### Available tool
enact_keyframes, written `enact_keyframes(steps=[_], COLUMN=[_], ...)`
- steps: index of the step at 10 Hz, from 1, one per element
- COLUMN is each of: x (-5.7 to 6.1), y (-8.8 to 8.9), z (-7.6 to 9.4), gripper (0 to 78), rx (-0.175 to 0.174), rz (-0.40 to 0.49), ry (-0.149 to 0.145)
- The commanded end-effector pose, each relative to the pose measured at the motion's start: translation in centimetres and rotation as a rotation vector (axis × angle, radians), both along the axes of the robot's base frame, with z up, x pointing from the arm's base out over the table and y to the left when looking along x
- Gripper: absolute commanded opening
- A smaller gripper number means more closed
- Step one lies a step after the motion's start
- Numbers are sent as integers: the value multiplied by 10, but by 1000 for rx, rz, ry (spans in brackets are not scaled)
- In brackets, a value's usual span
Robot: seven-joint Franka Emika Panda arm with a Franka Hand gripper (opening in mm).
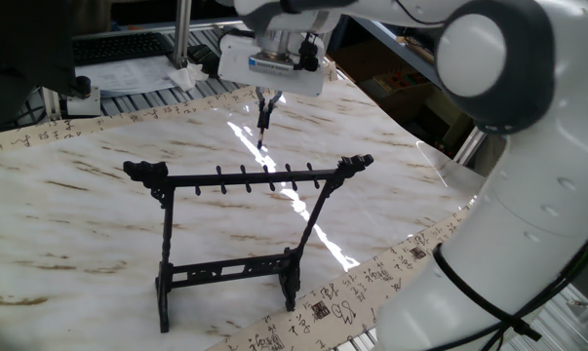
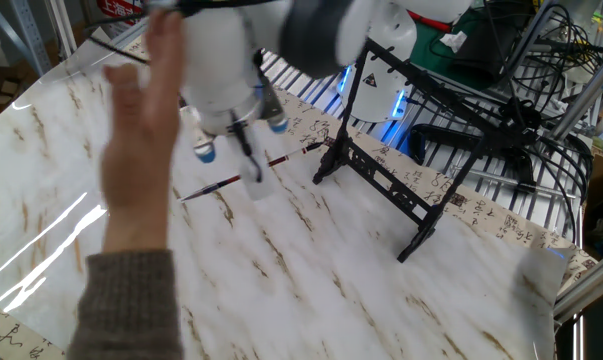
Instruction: Place the brush on the pen rack
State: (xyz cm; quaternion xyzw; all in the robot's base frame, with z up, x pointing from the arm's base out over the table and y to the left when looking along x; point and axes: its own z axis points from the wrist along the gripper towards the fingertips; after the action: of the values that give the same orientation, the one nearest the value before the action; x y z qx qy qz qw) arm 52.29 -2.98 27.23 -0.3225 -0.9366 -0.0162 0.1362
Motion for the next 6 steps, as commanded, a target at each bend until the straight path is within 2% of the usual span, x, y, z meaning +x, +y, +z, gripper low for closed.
enact_keyframes(steps=[1,2,3,4,6], x=[1,0,0,-6,-19], y=[-6,-6,-5,-3,3], z=[-2,0,0,1,1], gripper=[11,11,11,11,11], rx=[42,54,63,71,56], rz=[-94,-114,-130,-153,-194], ry=[105,144,159,179,185])
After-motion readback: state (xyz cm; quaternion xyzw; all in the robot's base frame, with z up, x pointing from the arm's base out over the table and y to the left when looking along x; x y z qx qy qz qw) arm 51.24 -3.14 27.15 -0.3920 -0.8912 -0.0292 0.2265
